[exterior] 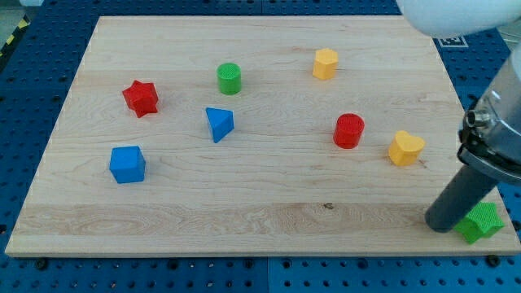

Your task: Move the arm to the left of the red circle

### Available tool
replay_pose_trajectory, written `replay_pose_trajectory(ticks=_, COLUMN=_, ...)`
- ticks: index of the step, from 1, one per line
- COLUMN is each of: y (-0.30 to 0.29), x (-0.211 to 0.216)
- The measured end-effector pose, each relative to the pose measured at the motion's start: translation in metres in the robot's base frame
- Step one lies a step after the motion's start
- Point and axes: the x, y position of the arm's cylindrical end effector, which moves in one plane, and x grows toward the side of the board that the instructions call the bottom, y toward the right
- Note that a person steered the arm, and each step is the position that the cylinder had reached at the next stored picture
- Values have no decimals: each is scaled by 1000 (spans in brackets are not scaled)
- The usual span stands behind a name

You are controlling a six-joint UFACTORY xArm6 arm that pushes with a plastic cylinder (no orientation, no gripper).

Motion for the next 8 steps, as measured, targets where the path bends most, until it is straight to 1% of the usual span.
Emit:
replay_pose_trajectory(ticks=2, y=14, x=0)
replay_pose_trajectory(ticks=4, y=-21, x=-4)
replay_pose_trajectory(ticks=7, y=-34, x=-9)
replay_pose_trajectory(ticks=8, y=-44, x=-19)
